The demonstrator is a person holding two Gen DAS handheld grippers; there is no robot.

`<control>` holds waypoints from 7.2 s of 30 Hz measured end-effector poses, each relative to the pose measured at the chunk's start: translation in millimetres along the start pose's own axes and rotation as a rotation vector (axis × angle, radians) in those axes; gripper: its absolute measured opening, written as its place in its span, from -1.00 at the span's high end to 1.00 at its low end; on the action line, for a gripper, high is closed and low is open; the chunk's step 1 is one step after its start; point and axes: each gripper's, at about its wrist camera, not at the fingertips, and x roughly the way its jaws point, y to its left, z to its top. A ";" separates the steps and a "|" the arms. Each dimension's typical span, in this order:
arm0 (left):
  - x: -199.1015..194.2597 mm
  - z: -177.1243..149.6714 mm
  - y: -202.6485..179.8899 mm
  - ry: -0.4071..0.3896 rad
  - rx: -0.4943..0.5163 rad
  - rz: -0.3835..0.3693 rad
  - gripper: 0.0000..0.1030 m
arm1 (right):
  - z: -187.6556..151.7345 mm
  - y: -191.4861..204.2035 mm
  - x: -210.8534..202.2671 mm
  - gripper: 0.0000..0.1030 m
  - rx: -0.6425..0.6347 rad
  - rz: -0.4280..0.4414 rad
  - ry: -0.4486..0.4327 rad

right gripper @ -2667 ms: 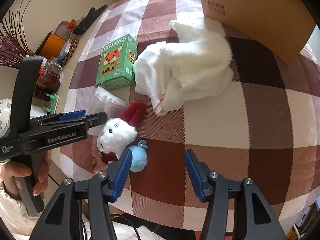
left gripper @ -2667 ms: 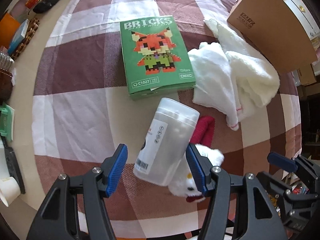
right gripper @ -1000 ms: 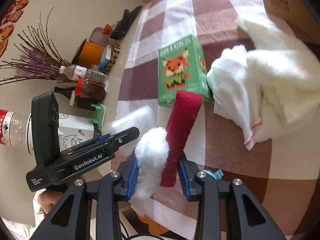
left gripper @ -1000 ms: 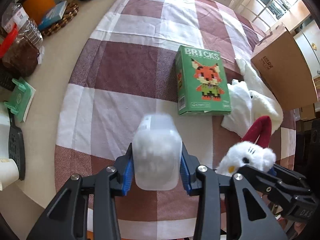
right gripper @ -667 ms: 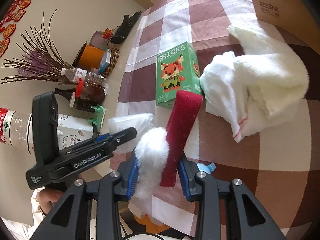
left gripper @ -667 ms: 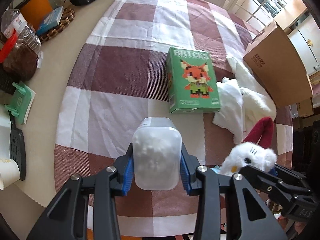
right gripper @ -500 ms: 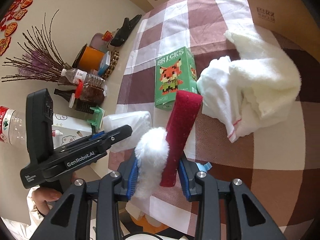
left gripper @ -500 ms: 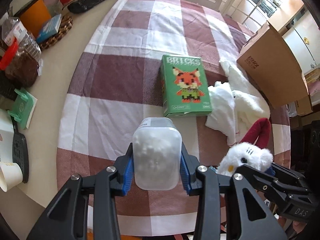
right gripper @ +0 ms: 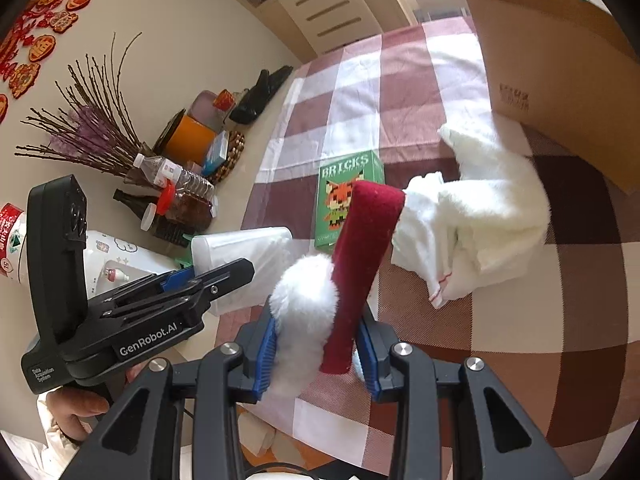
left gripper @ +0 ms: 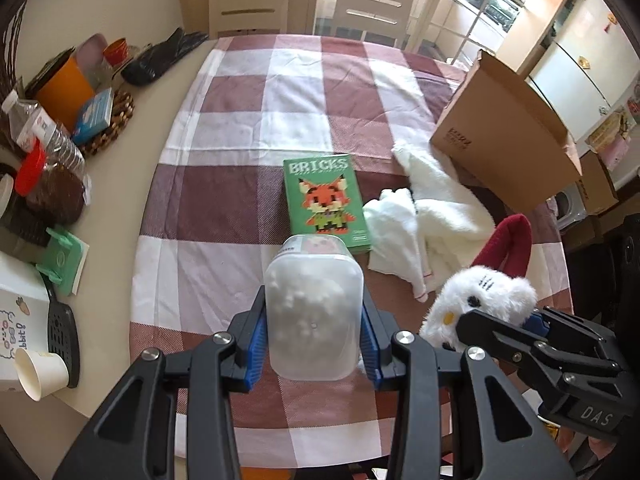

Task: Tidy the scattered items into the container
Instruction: 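Lift the container and plush toy with both tools and carry toward the cardboard box, then lower the container into the cardboard box while the right tool lowers the plush toy in, then open both tools to release the items and withdraw from the box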

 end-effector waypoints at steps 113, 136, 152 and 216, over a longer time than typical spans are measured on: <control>50.1 96.8 -278.6 -0.039 0.606 -0.251 0.22 | 57.0 -175.7 -113.5 0.30 0.330 -0.209 -0.245; -2.0 182.0 -286.5 -0.133 0.570 -0.376 0.22 | 138.5 -154.2 -147.0 0.30 0.237 -0.222 -0.349; 49.7 266.1 -317.0 -0.062 0.458 -0.376 0.22 | 199.8 -192.0 -143.6 0.30 0.229 -0.412 -0.353; 70.1 230.4 -317.5 -0.046 0.525 -0.287 -0.15 | 179.3 -187.6 -138.0 -0.08 0.169 -0.510 -0.249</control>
